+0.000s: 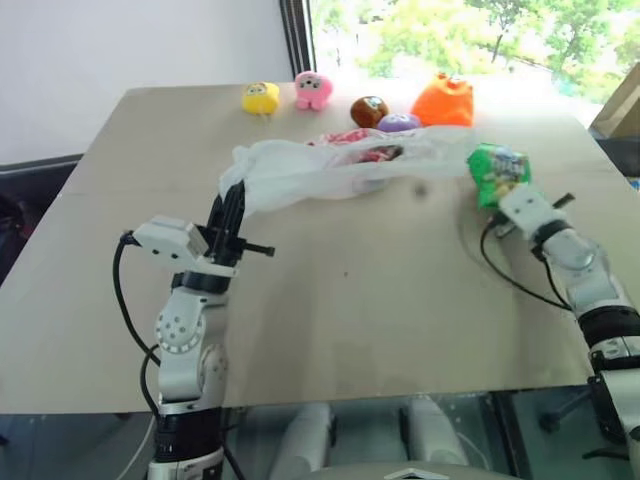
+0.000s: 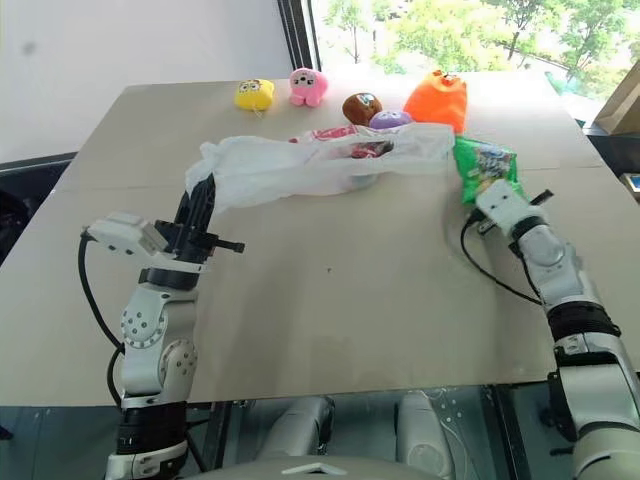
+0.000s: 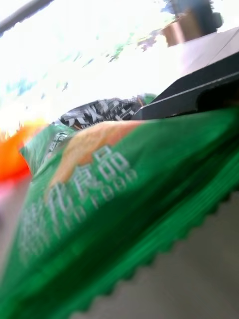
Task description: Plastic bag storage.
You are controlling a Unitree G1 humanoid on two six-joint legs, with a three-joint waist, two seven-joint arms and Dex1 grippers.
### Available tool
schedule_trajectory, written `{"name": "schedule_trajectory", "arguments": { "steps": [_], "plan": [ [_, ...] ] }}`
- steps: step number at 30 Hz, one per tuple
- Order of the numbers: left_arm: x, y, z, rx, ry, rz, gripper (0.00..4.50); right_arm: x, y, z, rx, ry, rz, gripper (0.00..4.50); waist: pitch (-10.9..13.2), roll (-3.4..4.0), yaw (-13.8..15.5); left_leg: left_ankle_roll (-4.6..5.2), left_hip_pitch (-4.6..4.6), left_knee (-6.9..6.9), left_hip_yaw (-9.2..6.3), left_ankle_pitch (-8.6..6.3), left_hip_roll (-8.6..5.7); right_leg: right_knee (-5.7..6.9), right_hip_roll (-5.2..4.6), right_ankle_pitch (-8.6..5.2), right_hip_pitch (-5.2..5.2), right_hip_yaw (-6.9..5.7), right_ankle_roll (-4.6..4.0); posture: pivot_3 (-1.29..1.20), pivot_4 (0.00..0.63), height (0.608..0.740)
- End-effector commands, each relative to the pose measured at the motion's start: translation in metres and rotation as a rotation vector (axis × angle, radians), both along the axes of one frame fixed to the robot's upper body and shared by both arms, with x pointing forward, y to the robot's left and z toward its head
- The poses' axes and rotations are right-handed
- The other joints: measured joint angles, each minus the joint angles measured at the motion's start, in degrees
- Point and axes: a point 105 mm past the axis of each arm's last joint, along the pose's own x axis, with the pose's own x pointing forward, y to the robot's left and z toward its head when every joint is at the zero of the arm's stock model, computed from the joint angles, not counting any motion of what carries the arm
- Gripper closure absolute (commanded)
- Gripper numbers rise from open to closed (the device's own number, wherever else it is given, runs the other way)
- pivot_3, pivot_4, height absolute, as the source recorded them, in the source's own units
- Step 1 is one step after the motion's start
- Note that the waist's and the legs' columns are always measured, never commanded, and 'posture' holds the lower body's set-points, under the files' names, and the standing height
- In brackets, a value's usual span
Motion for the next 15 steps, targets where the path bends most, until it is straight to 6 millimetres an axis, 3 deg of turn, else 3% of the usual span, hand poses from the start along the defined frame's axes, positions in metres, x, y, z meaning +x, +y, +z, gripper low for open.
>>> {"name": "schedule_trajectory", "arguments": {
  "steps": [1, 5, 9, 12, 15],
  "plan": [
    [-0.004, -0.001, 0.008, 0.018, -0.036, -0.010, 4.50, -0.016, 0.007, 0.103, 0.303, -0.297, 0.195, 4.44, 0.07, 0.05, -0.24, 0.00, 0.00, -0.01, 0.01, 0.00, 0.01, 0.00, 0.01, 0.00, 0.00, 0.01, 0.00, 0.00, 0.150, 0.740],
    [-0.004, -0.003, 0.007, 0.022, -0.030, -0.024, 4.50, -0.051, 0.059, 0.144, 0.295, -0.210, 0.642, 4.44, 0.07, 0.06, -0.33, 0.03, -0.01, -0.03, -0.03, -0.02, 0.03, -0.01, 0.02, 0.00, 0.00, -0.02, 0.00, 0.00, 0.150, 0.740],
    [-0.004, -0.003, 0.008, 0.020, -0.038, -0.018, 4.50, -0.087, 0.097, 0.136, 0.083, 0.025, 0.934, 4.44, 0.06, 0.04, 0.28, 0.31, -0.07, -0.04, -0.11, -0.18, 0.01, -0.11, -0.01, 0.00, 0.01, -0.10, 0.00, 0.00, 0.150, 0.740],
    [-0.005, -0.002, 0.010, 0.017, -0.046, -0.012, 4.50, -0.108, 0.111, 0.123, -0.090, 0.182, 1.039, 4.44, 0.07, 0.04, 0.51, 0.31, -0.09, 0.00, -0.15, -0.18, 0.01, -0.13, -0.02, 0.00, 0.02, -0.16, 0.00, 0.00, 0.150, 0.740],
    [-0.006, -0.004, 0.009, 0.020, -0.044, -0.015, 4.50, -0.115, 0.121, 0.114, -0.229, 0.239, 1.082, 4.44, 0.08, 0.04, 0.47, 0.31, -0.09, 0.00, -0.13, -0.18, 0.00, -0.12, -0.04, 0.00, 0.01, -0.16, 0.00, 0.00, 0.150, 0.740]
  ]
}}
